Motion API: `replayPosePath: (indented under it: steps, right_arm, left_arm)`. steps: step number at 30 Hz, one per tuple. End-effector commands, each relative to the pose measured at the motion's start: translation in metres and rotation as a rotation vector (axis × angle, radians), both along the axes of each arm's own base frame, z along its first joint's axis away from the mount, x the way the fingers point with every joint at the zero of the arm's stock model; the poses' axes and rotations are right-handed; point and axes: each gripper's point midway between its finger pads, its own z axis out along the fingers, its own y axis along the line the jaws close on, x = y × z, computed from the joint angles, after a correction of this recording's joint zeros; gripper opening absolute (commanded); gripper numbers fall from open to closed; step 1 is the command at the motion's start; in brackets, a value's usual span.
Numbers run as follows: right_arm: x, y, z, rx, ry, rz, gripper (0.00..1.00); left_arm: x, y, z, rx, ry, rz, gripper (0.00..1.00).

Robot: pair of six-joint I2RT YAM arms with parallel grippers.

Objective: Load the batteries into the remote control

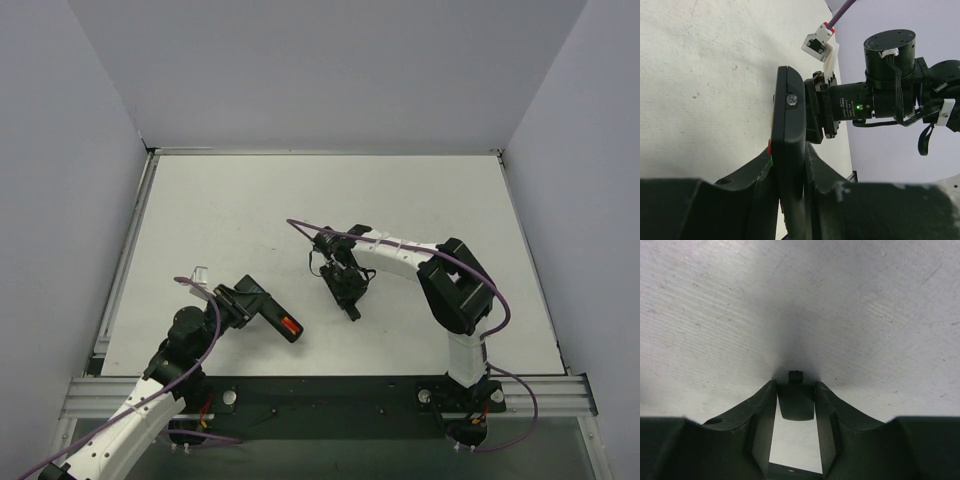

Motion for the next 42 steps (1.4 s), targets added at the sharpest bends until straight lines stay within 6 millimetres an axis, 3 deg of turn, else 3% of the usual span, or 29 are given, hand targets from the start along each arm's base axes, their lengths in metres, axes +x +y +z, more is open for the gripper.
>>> replayPosePath:
  steps: [1, 5, 13, 17, 18, 20, 22, 24, 25, 27, 28, 33, 42]
  right_arm:
    - [0.004, -0.007, 0.008, -0.036, -0.01, -0.006, 0.26]
    - [0.008, 0.0, 0.031, 0.014, -0.087, 0.036, 0.16]
    - [0.013, 0.03, 0.117, 0.252, -0.352, 0.068, 0.11]
    - [0.003, 0.046, 0.166, 0.432, -0.504, 0.079, 0.11]
    - [-0.003, 0.047, 0.165, 0.455, -0.516, 0.091, 0.11]
    - [-0.006, 0.055, 0.192, 0.543, -0.62, 0.094, 0.11]
    - [-0.009, 0.061, 0.202, 0.609, -0.675, 0.094, 0.1]
    - [-0.016, 0.069, 0.224, 0.7, -0.743, 0.104, 0.1]
    - [-0.021, 0.07, 0.221, 0.71, -0.752, 0.113, 0.09]
    - [-0.03, 0.078, 0.24, 0.785, -0.813, 0.133, 0.07]
    - [-0.031, 0.077, 0.237, 0.772, -0.843, 0.151, 0.06]
    - [-0.053, 0.093, 0.26, 0.855, -0.953, 0.23, 0.05]
    - [-0.063, 0.109, 0.255, 0.854, -0.988, 0.286, 0.04]
  left_arm:
    - [0.002, -0.002, 0.031, -0.044, -0.08, -0.008, 0.0]
    - [0.002, -0.002, 0.031, -0.054, -0.073, -0.007, 0.0]
    - [0.002, -0.002, 0.036, -0.146, -0.046, 0.011, 0.0]
    - [0.003, 0.0, 0.038, -0.215, -0.027, 0.036, 0.0]
    - [0.003, 0.001, 0.04, -0.243, -0.02, 0.043, 0.0]
    - [0.005, 0.004, 0.043, -0.28, -0.012, 0.065, 0.0]
    - [0.005, 0.006, 0.046, -0.306, -0.012, 0.079, 0.0]
    - [0.006, 0.008, 0.051, -0.338, -0.01, 0.092, 0.0]
    - [0.005, 0.008, 0.052, -0.347, -0.01, 0.092, 0.0]
    - [0.008, 0.012, 0.055, -0.369, -0.012, 0.117, 0.0]
    - [0.008, 0.013, 0.055, -0.373, -0.01, 0.121, 0.0]
    - [0.009, 0.013, 0.057, -0.39, -0.003, 0.127, 0.0]
    - [0.009, 0.014, 0.063, -0.427, -0.004, 0.128, 0.0]
